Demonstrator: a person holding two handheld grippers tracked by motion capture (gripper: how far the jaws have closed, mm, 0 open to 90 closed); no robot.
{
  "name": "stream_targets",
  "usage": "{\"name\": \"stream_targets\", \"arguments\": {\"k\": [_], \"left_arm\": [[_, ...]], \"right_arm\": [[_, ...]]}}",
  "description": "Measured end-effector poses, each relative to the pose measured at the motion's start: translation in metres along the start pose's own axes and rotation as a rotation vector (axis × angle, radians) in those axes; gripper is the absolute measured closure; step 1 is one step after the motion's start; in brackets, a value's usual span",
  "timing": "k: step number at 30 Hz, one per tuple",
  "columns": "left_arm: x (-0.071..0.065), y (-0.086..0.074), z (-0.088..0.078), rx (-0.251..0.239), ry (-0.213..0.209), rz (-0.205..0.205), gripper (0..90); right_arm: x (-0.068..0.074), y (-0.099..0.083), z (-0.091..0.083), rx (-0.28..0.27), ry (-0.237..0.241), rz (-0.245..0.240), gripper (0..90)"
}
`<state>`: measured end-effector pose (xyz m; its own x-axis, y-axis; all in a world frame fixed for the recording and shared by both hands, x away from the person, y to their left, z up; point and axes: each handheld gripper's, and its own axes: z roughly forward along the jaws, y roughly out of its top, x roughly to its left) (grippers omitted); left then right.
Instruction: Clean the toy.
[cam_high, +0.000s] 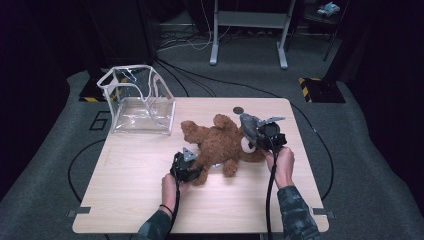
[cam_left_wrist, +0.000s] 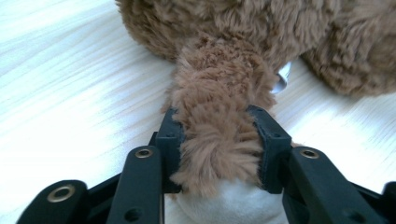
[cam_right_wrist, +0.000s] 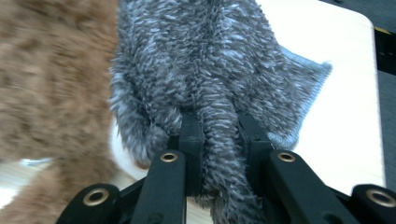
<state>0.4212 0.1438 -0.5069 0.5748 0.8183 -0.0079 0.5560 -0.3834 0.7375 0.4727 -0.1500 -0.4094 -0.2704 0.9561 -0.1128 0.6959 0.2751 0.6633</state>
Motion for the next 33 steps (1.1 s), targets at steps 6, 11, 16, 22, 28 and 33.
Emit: {"name": "stream_targets", "arguments": {"k": [6, 11, 16, 22, 28, 33], "left_arm": [[-0.001, -0.011, 0.002, -0.069, 0.008, -0.012, 61.7], [0.001, -0.018, 0.003, -0.119, -0.01, -0.038, 61.0], [0.001, -0.021, 0.004, -0.141, -0.006, -0.042, 59.7], [0.001, -0.022, 0.004, -0.149, -0.007, -0.035, 57.8], [0.003, -0.022, 0.004, -0.148, -0.022, -0.043, 55.6], [0.004, -0.022, 0.004, -0.148, -0.03, -0.053, 51.6]], "right_arm": [[-0.023, -0.01, -0.001, 0.013, -0.023, 0.049, 75.6], [-0.011, 0.0, -0.027, -0.077, 0.024, 0.018, 75.4], [0.019, 0.015, -0.03, -0.087, 0.076, -0.063, 75.4], [0.017, 0.014, -0.007, -0.027, 0.061, -0.041, 75.4], [-0.013, 0.002, 0.004, 0.055, -0.016, 0.02, 75.4], [-0.022, -0.001, -0.011, -0.005, -0.009, 0.042, 75.3]]}}
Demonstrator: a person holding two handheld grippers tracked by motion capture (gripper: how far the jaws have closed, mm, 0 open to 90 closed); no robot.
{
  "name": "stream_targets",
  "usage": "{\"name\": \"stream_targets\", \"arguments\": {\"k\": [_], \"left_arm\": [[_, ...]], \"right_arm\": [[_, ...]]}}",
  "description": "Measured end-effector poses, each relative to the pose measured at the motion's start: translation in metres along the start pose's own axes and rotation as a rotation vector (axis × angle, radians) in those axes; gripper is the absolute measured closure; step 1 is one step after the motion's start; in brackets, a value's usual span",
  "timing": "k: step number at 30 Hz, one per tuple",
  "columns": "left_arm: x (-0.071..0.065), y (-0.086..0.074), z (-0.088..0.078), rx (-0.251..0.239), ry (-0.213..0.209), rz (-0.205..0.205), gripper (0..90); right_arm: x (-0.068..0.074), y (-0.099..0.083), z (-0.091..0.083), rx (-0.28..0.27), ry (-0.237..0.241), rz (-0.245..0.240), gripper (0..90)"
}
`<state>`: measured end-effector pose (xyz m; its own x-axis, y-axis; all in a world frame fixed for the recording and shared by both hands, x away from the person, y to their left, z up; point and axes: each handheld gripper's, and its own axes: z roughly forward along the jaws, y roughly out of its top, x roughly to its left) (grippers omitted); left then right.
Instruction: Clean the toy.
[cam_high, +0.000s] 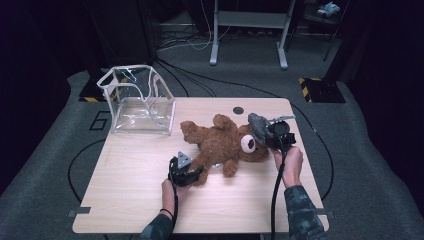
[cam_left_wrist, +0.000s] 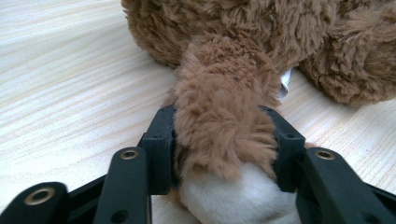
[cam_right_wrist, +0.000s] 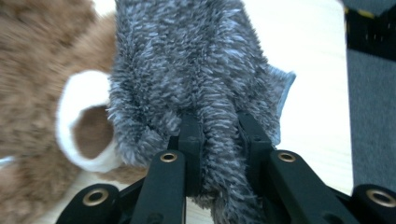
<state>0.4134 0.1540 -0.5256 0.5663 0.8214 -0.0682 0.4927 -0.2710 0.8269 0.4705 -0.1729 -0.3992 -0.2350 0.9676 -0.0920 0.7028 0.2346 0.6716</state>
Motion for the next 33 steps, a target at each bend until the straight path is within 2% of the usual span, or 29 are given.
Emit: {"name": "stream_targets", "arguments": {"k": [5, 9, 12, 17, 21, 23, 26, 28, 31, 33], "left_arm": [[0.001, 0.0, 0.0, -0.001, -0.008, -0.007, 45.4], [0.001, 0.0, 0.0, 0.006, -0.002, -0.005, 44.7], [0.001, 0.0, 0.001, 0.011, 0.0, -0.006, 44.9], [0.0, 0.001, 0.001, 0.016, 0.003, -0.002, 45.1], [0.0, 0.001, 0.001, 0.016, 0.005, -0.001, 45.1], [0.0, 0.001, 0.001, 0.015, 0.004, -0.001, 45.1], [0.0, 0.001, 0.002, 0.013, 0.004, -0.002, 45.0], [0.0, 0.001, 0.001, 0.015, 0.002, -0.001, 45.0], [0.0, 0.001, 0.001, 0.014, 0.003, 0.0, 44.7], [-0.001, 0.001, 0.001, 0.014, 0.004, 0.001, 44.1]], "right_arm": [[0.015, 0.011, -0.022, -0.085, 0.041, -0.04, 75.3], [0.021, 0.009, -0.007, -0.042, 0.05, -0.041, 75.3], [0.017, -0.009, 0.007, -0.02, 0.048, -0.014, 75.3], [0.008, -0.049, 0.012, -0.015, 0.061, 0.038, 75.4], [0.001, -0.079, 0.035, 0.093, 0.05, 0.042, 75.4], [-0.001, -0.085, 0.04, 0.123, 0.046, 0.041, 75.4], [-0.009, -0.078, 0.029, 0.09, 0.044, 0.071, 75.3], [-0.014, -0.067, 0.018, 0.034, 0.047, 0.069, 75.3], [-0.018, -0.043, 0.001, -0.048, 0.045, 0.085, 75.2], [-0.019, -0.027, -0.003, -0.076, 0.036, 0.071, 75.2]]}}
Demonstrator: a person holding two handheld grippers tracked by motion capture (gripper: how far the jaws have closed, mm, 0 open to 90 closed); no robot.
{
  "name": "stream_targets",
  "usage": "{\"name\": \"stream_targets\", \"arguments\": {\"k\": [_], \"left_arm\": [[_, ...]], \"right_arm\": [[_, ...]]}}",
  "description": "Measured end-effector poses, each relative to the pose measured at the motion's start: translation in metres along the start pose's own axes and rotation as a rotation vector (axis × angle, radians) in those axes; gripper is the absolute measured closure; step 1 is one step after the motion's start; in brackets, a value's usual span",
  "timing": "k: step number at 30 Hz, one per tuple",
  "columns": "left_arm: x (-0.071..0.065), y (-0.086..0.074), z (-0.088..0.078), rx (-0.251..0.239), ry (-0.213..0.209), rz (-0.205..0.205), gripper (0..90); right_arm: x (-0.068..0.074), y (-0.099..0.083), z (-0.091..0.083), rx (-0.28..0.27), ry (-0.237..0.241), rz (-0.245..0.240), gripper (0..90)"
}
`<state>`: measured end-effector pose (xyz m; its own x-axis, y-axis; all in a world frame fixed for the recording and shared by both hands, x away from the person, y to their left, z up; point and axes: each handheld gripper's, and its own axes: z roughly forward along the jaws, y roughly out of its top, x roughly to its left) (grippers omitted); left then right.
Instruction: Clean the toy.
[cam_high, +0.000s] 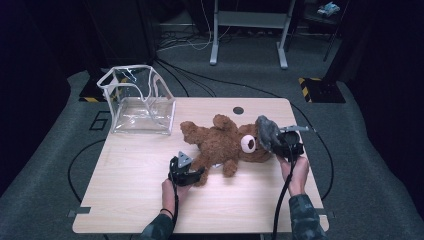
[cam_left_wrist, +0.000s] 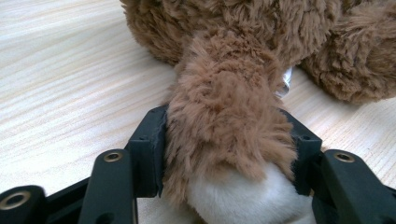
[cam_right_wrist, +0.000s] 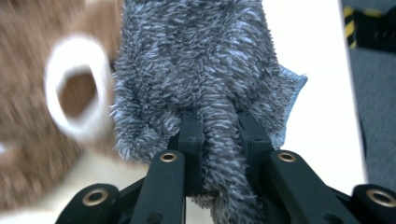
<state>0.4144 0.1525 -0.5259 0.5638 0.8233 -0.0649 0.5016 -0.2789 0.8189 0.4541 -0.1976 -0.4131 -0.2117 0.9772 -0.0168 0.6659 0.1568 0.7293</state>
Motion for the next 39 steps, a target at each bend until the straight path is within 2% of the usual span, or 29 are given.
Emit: {"name": "stream_targets", "arguments": {"k": [1, 3, 6, 7, 10, 11, 12, 14, 15, 18, 23, 26, 28, 29, 30, 35, 39], "left_arm": [[0.0, 0.0, 0.0, 0.001, 0.001, 0.001, 44.1], [0.0, 0.0, 0.0, 0.0, 0.002, 0.004, 43.9], [0.0, 0.0, 0.0, -0.001, 0.006, 0.004, 43.1], [-0.001, 0.0, 0.0, -0.001, 0.008, 0.005, 43.1], [-0.001, 0.0, 0.0, 0.003, 0.008, 0.003, 43.0], [-0.001, 0.0, 0.0, 0.003, 0.008, 0.003, 43.0], [-0.001, 0.0, 0.001, -0.003, 0.015, 0.004, 43.0], [-0.001, 0.0, 0.0, 0.003, 0.014, 0.003, 43.0], [-0.002, 0.0, 0.001, -0.004, 0.02, 0.002, 43.0], [-0.002, 0.0, 0.001, -0.005, 0.021, 0.005, 43.0], [-0.002, 0.0, 0.0, 0.0, 0.017, 0.009, 43.0], [-0.002, 0.0, 0.0, -0.002, 0.019, 0.01, 43.0], [-0.002, 0.0, 0.0, -0.002, 0.019, 0.008, 43.0], [-0.002, 0.0, 0.0, -0.002, 0.019, 0.008, 43.0], [-0.002, 0.0, 0.0, -0.003, 0.021, 0.009, 43.0], [-0.002, 0.0, 0.0, -0.003, 0.022, 0.013, 43.0], [-0.002, 0.0, 0.0, -0.004, 0.023, 0.012, 43.0]], "right_arm": [[0.0, 0.005, 0.001, -0.009, -0.004, -0.006, 75.1], [0.003, 0.014, 0.01, 0.017, -0.009, 0.003, 75.0], [0.007, 0.01, 0.027, 0.089, -0.015, -0.003, 75.1], [0.007, 0.01, 0.027, 0.089, -0.015, -0.003, 75.1], [0.004, -0.015, 0.036, 0.14, -0.019, 0.014, 75.1], [0.004, -0.015, 0.036, 0.14, -0.019, 0.014, 75.1], [0.0, -0.027, 0.037, 0.176, -0.019, -0.005, 75.1], [-0.003, -0.034, 0.035, 0.193, -0.014, -0.001, 75.1], [-0.004, -0.036, 0.034, 0.191, -0.017, 0.002, 75.1], [-0.006, -0.031, 0.017, 0.134, -0.018, 0.002, 75.1], [0.002, -0.001, -0.014, -0.001, 0.014, -0.039, 75.0], [0.014, 0.013, -0.013, -0.011, 0.018, -0.058, 74.8], [0.019, 0.013, -0.001, 0.029, 0.016, -0.064, 74.7], [0.019, 0.013, -0.001, 0.029, 0.016, -0.064, 74.7], [0.023, 0.002, 0.012, 0.064, 0.012, -0.076, 74.8], [0.024, -0.032, 0.02, 0.089, 0.029, -0.052, 74.8], [0.027, -0.063, 0.034, 0.177, 0.036, -0.074, 74.9]]}}
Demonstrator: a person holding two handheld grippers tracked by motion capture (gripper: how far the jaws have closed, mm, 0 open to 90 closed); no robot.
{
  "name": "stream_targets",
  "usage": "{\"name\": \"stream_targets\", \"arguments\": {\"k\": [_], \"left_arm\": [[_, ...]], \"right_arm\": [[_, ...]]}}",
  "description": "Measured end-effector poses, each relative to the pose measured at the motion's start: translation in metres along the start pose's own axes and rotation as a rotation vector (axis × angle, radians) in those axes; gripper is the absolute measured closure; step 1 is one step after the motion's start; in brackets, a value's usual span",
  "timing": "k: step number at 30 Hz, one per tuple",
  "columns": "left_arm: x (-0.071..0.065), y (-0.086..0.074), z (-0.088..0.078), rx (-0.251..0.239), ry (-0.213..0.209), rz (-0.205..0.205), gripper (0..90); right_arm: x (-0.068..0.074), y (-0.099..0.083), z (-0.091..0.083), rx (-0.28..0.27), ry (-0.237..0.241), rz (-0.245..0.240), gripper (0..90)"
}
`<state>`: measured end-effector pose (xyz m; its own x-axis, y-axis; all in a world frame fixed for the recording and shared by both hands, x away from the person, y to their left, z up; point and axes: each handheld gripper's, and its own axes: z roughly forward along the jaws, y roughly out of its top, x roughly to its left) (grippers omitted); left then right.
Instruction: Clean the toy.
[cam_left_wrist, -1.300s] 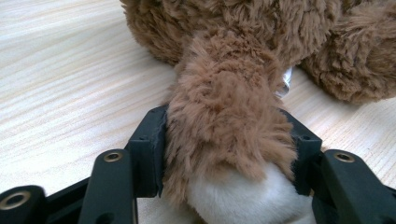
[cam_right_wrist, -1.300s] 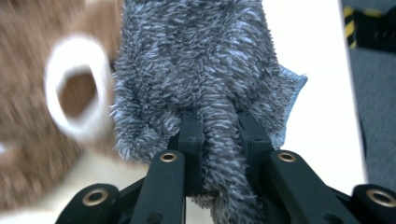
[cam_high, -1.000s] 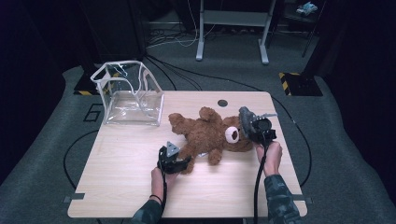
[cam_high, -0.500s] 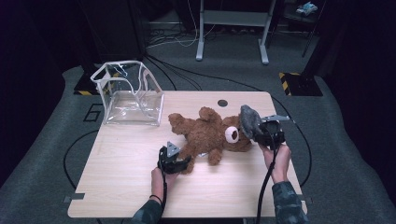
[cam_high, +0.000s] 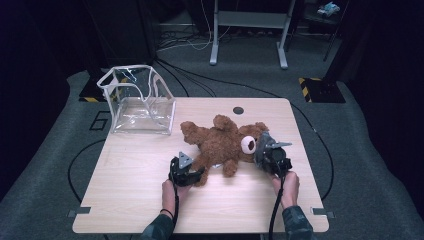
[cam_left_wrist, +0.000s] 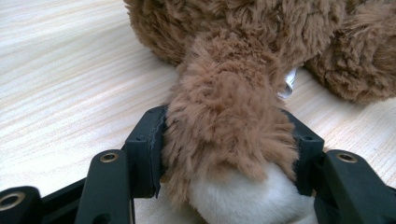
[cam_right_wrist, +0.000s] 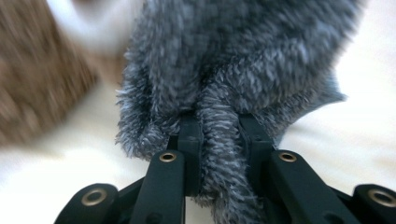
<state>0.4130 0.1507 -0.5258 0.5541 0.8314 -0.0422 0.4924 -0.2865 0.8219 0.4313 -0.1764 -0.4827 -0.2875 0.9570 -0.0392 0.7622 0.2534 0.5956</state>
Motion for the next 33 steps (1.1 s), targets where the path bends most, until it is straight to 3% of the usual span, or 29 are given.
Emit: {"name": "stream_targets", "arguments": {"k": [3, 5, 10, 14, 18, 22, 26, 33], "left_arm": [[0.0, 0.0, 0.0, 0.001, 0.0, 0.002, 43.0], [0.0, 0.0, 0.0, 0.0, 0.0, 0.001, 43.0], [0.0, 0.0, 0.0, 0.0, 0.0, 0.001, 43.0], [0.0, 0.0, 0.0, 0.0, 0.001, 0.002, 43.0], [0.0, 0.0, 0.0, 0.002, 0.001, 0.005, 43.0], [-0.001, 0.0, 0.0, -0.003, 0.005, 0.005, 43.0], [-0.001, 0.0, 0.0, -0.004, 0.008, 0.005, 43.0], [-0.001, 0.0, 0.0, 0.0, 0.005, 0.007, 43.0]], "right_arm": [[0.0, -0.007, 0.004, 0.013, 0.003, -0.012, 74.9], [0.0, -0.005, -0.006, -0.011, 0.009, -0.003, 74.9], [0.003, 0.017, -0.046, -0.133, 0.025, -0.002, 74.9], [0.02, 0.044, -0.062, -0.187, 0.031, -0.058, 74.8], [0.043, 0.058, -0.049, -0.16, 0.04, -0.124, 74.8], [0.056, 0.049, -0.034, -0.146, 0.035, -0.141, 74.9], [0.057, 0.034, -0.032, -0.142, 0.051, -0.144, 75.0], [0.053, 0.012, -0.016, -0.068, 0.071, -0.133, 75.0]]}}
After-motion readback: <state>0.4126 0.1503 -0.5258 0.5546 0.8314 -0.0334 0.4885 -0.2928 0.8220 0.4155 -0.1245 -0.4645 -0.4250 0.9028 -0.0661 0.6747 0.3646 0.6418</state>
